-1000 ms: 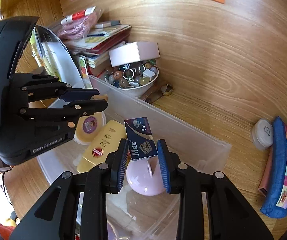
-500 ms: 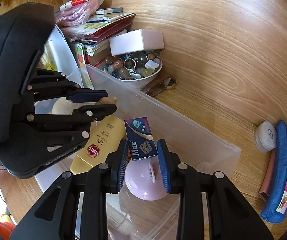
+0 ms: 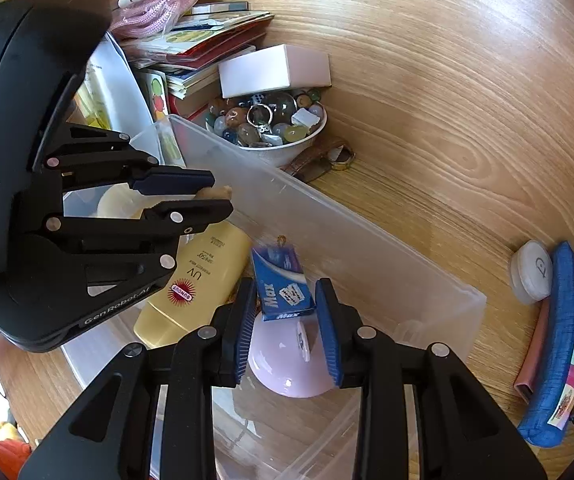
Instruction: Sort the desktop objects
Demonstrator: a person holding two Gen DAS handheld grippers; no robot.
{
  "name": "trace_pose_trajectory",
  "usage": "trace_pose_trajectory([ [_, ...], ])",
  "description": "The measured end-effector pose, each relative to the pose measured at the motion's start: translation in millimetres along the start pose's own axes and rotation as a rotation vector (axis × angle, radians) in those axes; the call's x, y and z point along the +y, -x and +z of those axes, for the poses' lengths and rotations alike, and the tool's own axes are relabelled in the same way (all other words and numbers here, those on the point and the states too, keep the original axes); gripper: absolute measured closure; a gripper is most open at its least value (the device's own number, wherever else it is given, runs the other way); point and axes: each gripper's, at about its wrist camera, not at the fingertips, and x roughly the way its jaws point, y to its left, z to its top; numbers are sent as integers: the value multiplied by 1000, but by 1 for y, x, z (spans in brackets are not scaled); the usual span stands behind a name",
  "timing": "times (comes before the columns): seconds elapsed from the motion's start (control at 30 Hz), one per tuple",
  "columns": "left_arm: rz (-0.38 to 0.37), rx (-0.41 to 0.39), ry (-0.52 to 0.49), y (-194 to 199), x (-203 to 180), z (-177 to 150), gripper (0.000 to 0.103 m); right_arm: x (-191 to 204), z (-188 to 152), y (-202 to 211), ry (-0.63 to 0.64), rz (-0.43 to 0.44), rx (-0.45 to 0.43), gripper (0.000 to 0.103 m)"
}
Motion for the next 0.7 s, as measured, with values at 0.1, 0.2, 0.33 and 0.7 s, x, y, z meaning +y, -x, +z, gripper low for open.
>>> trace_pose_trajectory([
  [0.1, -2, 8, -4, -1, -1, 0, 77, -1, 0, 0, -4, -4, 3, 75],
  [0.2, -8, 13, -8, 0, -1, -1, 72, -3, -2, 1, -19, -4, -2, 75],
  [0.33, 28, 4, -13, 7, -1, -3, 36, -9, -10, 11, -51, 9, -14, 73],
  [0.7, 52, -35, 64, 46, 13, -11, 14, -14, -17, 64, -110, 6, -130, 42],
])
